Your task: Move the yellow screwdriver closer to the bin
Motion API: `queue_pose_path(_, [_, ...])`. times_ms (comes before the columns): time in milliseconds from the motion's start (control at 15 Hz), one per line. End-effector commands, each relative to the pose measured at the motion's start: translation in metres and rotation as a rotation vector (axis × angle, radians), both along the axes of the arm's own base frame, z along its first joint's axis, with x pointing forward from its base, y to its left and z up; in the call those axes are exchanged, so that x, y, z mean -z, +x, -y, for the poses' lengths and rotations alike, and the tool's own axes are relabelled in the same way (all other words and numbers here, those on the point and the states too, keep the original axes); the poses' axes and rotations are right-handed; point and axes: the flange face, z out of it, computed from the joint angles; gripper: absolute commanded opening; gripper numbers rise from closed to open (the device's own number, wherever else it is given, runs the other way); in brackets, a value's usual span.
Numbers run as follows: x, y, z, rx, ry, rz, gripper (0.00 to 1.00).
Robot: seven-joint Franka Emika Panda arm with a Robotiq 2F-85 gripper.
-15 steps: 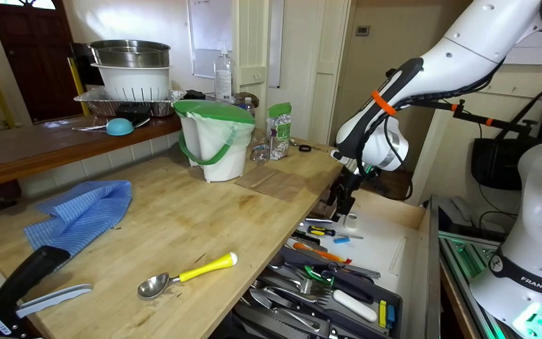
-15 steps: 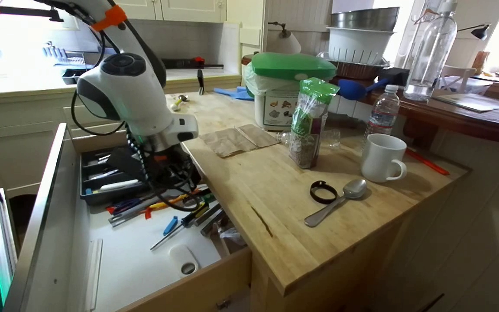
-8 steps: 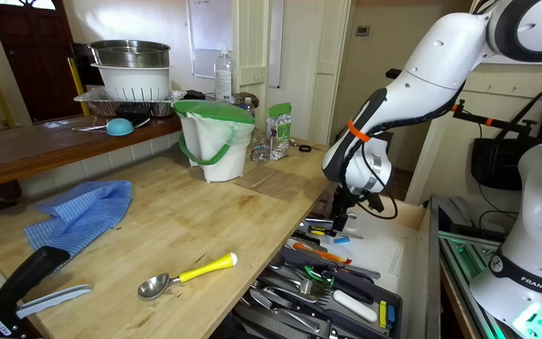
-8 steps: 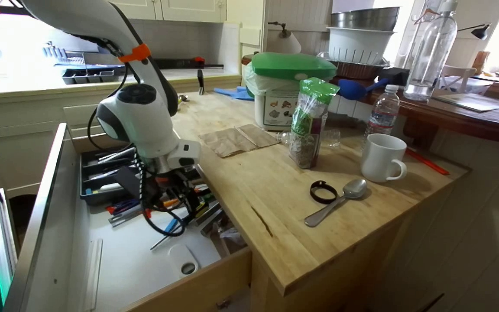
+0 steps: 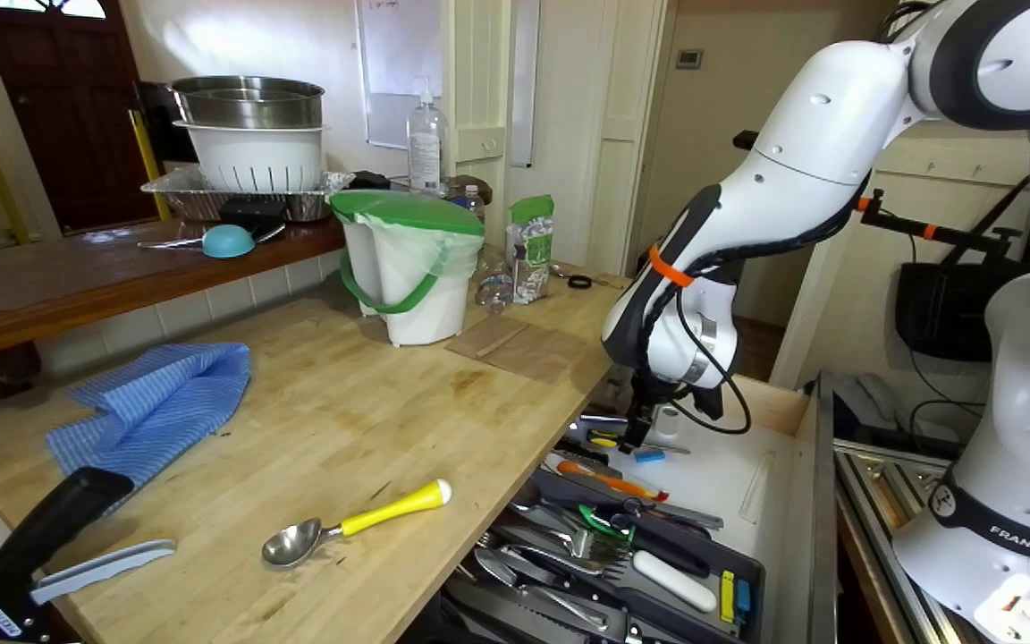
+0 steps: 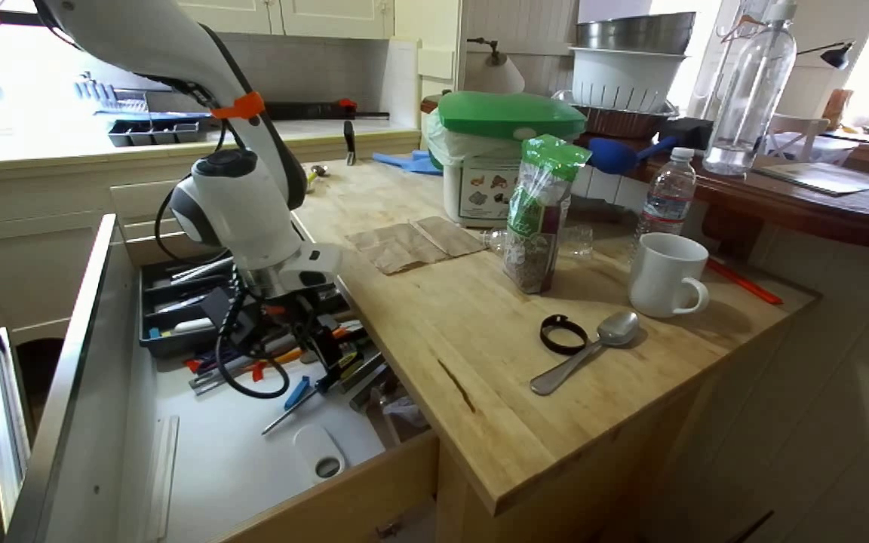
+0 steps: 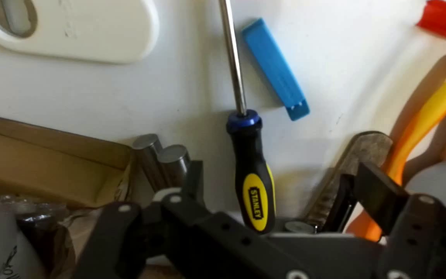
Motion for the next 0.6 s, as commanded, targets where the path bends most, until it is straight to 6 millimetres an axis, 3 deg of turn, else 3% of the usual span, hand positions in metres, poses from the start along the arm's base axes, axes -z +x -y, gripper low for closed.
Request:
queue_pose_path(0, [-0.005, 0.002, 0.000, 0.000, -0.035, 0.010, 1.00])
queue_pose_path(267, [-0.017, 0.009, -0.010, -0.054, -0.178, 0.026, 1.00])
queue_pose_path(533, [-0.024, 0.027, -0.023, -0.113, -0.199, 0.060, 1.00])
